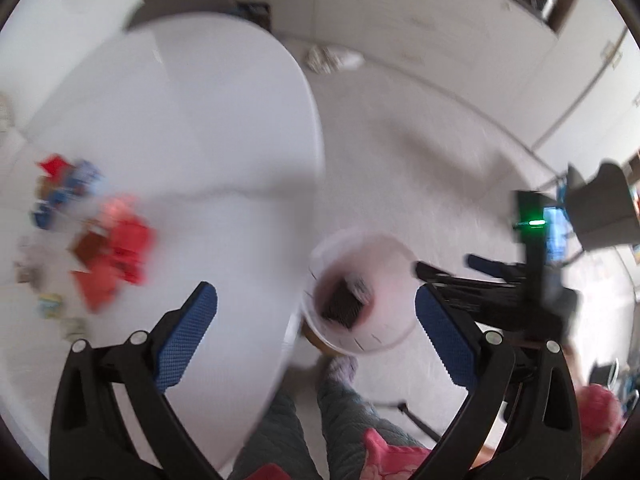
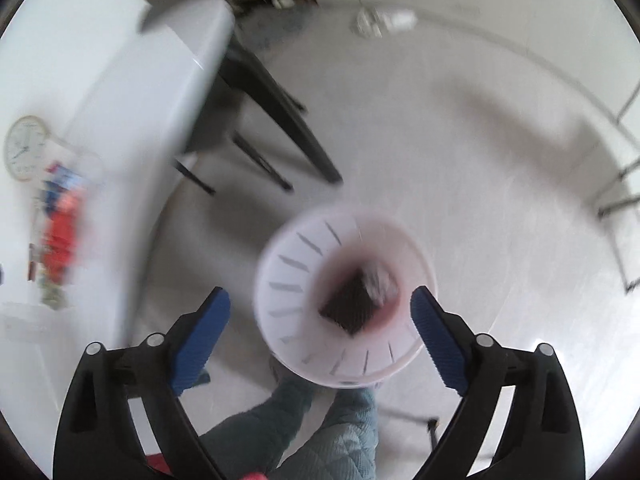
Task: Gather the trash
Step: 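Swing both tools back toward the table, then grasp the snack wrapper with the left gripper while the right grasps red paper, then carry both items over the bin and open both grippers, then move both tools back over the table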
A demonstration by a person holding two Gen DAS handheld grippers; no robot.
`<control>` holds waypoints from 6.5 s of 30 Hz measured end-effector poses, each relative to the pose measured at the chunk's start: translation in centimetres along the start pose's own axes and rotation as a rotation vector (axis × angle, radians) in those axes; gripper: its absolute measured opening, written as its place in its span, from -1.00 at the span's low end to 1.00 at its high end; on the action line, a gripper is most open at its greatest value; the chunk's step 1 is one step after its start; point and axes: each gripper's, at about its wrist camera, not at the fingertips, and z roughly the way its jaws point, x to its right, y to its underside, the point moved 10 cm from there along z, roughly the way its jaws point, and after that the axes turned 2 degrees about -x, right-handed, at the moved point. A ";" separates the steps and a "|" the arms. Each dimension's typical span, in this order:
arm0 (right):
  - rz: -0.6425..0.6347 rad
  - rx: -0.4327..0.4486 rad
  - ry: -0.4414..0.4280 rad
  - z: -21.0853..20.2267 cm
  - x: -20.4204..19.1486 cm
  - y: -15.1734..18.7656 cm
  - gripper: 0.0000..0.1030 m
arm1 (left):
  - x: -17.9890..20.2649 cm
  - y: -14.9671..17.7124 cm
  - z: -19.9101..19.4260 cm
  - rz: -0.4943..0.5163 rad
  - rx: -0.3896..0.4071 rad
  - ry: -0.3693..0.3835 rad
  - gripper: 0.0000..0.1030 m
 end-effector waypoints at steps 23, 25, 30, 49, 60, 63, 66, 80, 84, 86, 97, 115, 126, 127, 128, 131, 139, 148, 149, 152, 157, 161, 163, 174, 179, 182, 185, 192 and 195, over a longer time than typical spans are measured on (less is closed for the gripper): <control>-0.556 -0.030 -0.209 0.5 -32.0 -1.2 0.90 | -33.4 10.4 -14.0 -0.484 0.175 -0.380 0.85; -0.544 -0.071 -0.178 2.9 -33.0 -0.9 0.79 | -35.4 10.6 -13.7 -0.487 0.169 -0.381 0.85; -0.438 -0.174 -0.121 6.5 -32.9 -0.5 0.36 | -40.5 9.1 -10.9 -0.493 0.151 -0.334 0.85; -0.366 -0.051 -0.092 1.2 -34.3 -3.5 -0.30 | -48.5 4.2 6.6 -1.040 -0.148 -0.074 0.85; -0.391 -0.045 -0.097 0.4 -35.6 -3.4 -0.30 | -47.2 5.0 9.5 -1.093 -0.213 -0.016 0.09; -0.397 -0.037 -0.098 0.1 -35.7 -3.2 -0.30 | -46.8 4.8 9.0 -1.073 -0.179 -0.007 -0.13; -0.406 -0.026 -0.097 -0.4 -35.6 -3.2 -0.30 | -46.3 4.5 8.1 -1.022 -0.156 -0.019 -0.20; -0.410 0.128 -0.152 -6.9 -32.0 -4.3 -0.30 | -34.6 -1.9 -8.6 -0.533 0.132 -0.243 -0.21; -0.379 0.182 -0.131 -9.7 -27.2 -4.4 -0.30 | -26.6 -5.3 -11.4 -0.389 0.190 -0.201 -0.21; -0.349 0.196 -0.107 -10.5 -24.1 -4.2 -0.30 | -22.6 -6.5 -11.9 -0.333 0.208 -0.172 -0.21; -0.160 0.018 0.024 -2.4 -5.8 2.2 -0.29 | -0.4 -7.7 -8.4 0.007 0.152 -0.023 -0.21; -0.069 -0.072 0.135 1.5 1.2 4.0 0.71 | 7.7 -5.8 -2.8 0.126 0.041 -0.034 -0.21; 0.110 0.049 0.251 -8.3 8.9 2.4 0.88 | 11.6 0.6 12.2 0.150 -0.237 0.095 -0.18; 0.112 0.049 0.250 -8.4 9.1 2.5 0.88 | 11.8 1.2 13.6 0.149 -0.258 0.094 -0.15; 0.113 0.048 0.250 -8.6 9.4 2.4 0.88 | 11.9 1.7 14.5 0.150 -0.274 0.095 -0.10; 0.106 0.044 0.272 -8.9 9.8 2.3 0.88 | 12.6 2.5 16.1 0.145 -0.295 0.115 0.18; 0.100 0.047 0.283 -9.6 9.8 2.0 0.88 | 13.6 1.6 13.4 0.179 -0.228 0.126 0.73; 0.061 0.080 0.255 -10.8 7.3 0.3 0.88 | 10.1 -0.8 7.9 0.117 -0.132 0.109 0.76; 0.053 0.085 0.247 -11.0 6.7 0.0 0.88 | 9.7 -1.1 7.2 0.105 -0.118 0.103 0.77; 0.026 0.102 0.213 -11.4 4.7 -1.1 0.88 | 6.8 -2.0 4.3 0.050 -0.068 0.070 0.85; -0.032 0.136 0.156 -11.7 0.3 -2.9 0.88 | 0.2 -2.6 -0.6 -0.061 0.005 0.009 0.85; -0.083 0.143 0.098 -11.2 -4.2 -4.2 0.88 | -6.1 -2.2 -4.2 -0.161 0.062 -0.062 0.85; -0.114 0.139 0.072 -10.6 -6.7 -4.8 0.89 | -9.8 -1.5 -5.9 -0.212 0.084 -0.103 0.85; -0.349 0.038 -0.089 -5.4 -21.8 -3.3 0.89 | -27.2 2.7 -12.1 -0.397 0.128 -0.227 0.85; -0.446 0.004 -0.125 -2.9 -28.1 -2.7 0.88 | -33.4 2.0 -10.8 -0.443 0.124 -0.237 0.85; -0.494 0.002 -0.127 -1.7 -31.2 -3.3 0.88 | -36.5 0.6 -7.9 -0.412 0.114 -0.212 0.85; -0.531 0.004 -0.121 -0.5 -33.6 -4.2 0.88 | -38.4 -0.9 -3.9 -0.367 0.092 -0.182 0.85; -0.598 -0.014 -0.102 3.4 -37.6 -7.4 0.88 | -42.0 -3.3 5.8 -0.314 0.049 -0.154 0.78; -0.614 -0.026 -0.107 5.0 -38.4 -8.3 0.88 | -43.1 -3.9 8.3 -0.309 0.034 -0.183 0.65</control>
